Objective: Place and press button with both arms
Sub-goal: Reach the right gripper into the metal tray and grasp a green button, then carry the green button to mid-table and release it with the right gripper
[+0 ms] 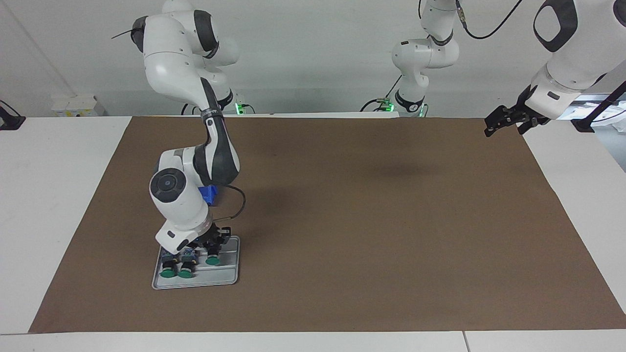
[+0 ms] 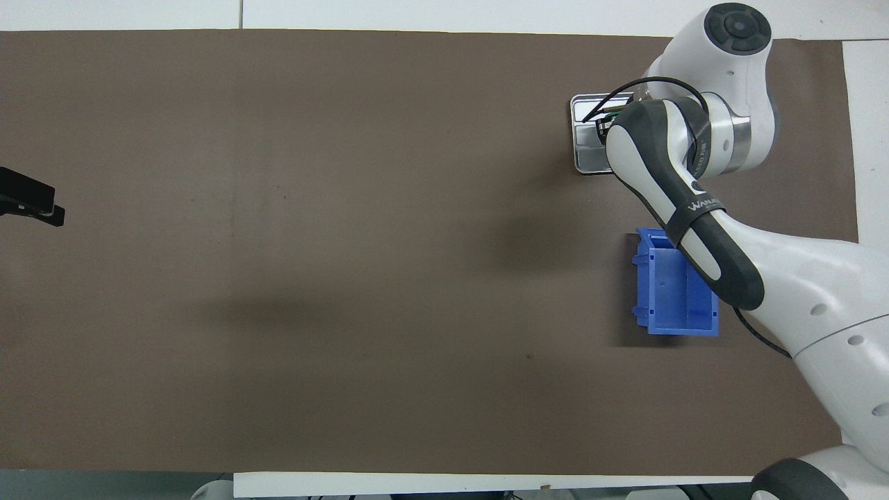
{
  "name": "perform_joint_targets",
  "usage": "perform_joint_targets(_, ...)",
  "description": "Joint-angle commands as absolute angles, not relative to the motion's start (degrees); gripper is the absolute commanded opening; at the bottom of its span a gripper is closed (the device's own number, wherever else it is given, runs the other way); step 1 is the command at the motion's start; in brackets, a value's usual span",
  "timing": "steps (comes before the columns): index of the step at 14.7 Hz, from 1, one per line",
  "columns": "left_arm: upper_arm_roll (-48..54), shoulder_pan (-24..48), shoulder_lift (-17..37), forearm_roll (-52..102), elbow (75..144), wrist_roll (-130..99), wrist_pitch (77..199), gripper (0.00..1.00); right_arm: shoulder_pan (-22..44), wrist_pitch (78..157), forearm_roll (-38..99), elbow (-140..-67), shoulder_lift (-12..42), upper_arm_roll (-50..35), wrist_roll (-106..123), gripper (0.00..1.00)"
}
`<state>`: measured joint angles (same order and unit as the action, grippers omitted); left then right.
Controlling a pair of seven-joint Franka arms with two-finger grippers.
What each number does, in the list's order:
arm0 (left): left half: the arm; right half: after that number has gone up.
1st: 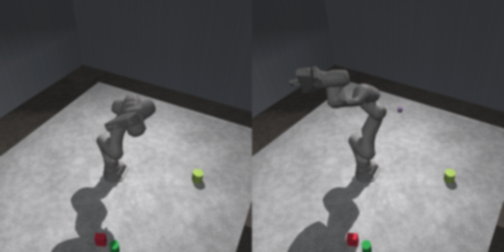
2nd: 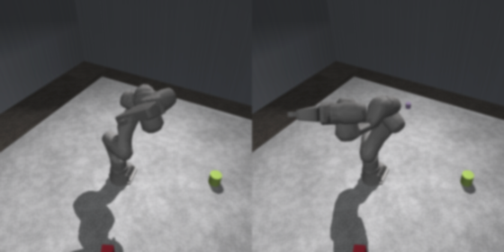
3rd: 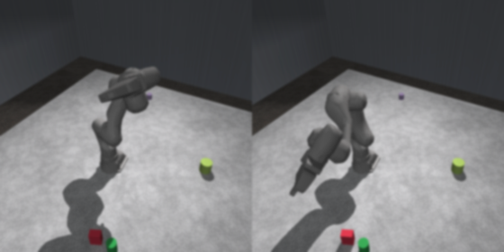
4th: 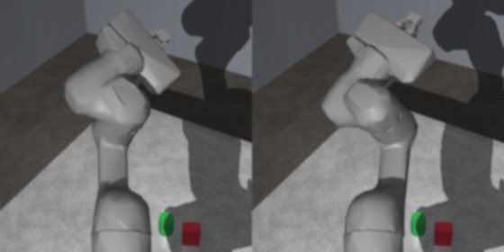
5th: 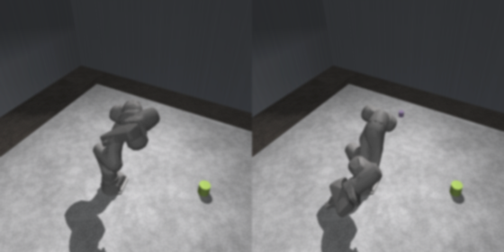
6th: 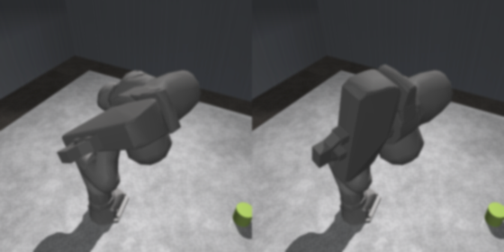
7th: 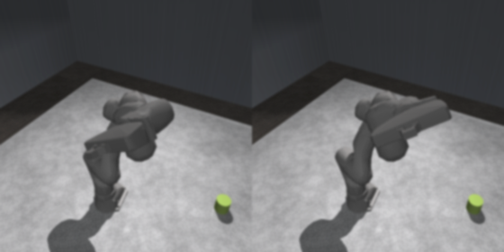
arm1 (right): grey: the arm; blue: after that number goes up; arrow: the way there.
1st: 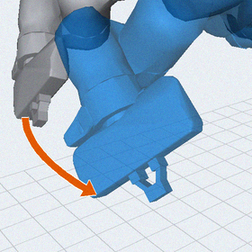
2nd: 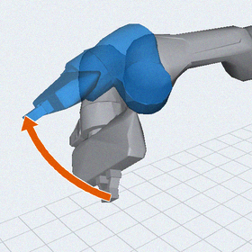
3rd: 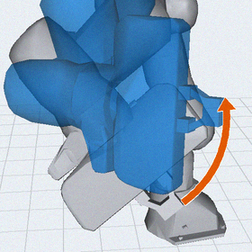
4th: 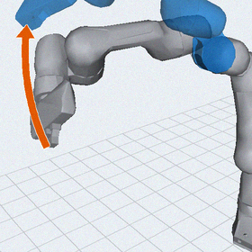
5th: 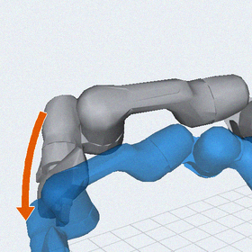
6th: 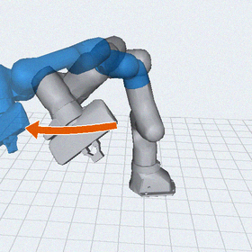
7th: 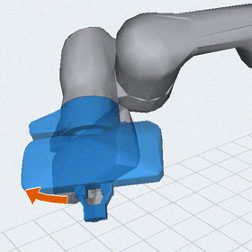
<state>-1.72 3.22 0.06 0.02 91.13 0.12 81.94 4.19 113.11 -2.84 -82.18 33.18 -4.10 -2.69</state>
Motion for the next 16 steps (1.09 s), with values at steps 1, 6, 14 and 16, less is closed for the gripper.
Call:
perform_joint_targets(1, -1.58, 2.90, -1.23, -0.97, 92.64, 0.26, 82.88, 1.00, 5.18, 106.36, -2.90, -78.49, 30.77, -4.92, -8.14, 0.00)
perform_joint_targets(6, -1.58, 2.99, -1.23, -0.97, 92.64, 0.18, 82.88, 1.00, 17.46, 101.33, -2.55, -77.96, 29.09, -5.01, -37.37, 0.00)
perform_joint_targets(14, -1.58, 2.90, -1.23, -0.97, 92.64, 0.18, 82.88, 1.00, 31.71, 107.47, -0.26, -81.99, 30.05, -6.86, -88.45, 0.02)
perform_joint_targets(16, -1.58, 2.99, -1.23, -0.97, 92.64, 0.18, 82.79, 1.00, 33.57, 110.99, -0.18, -82.09, 32.07, -6.86, -101.79, 0.05)
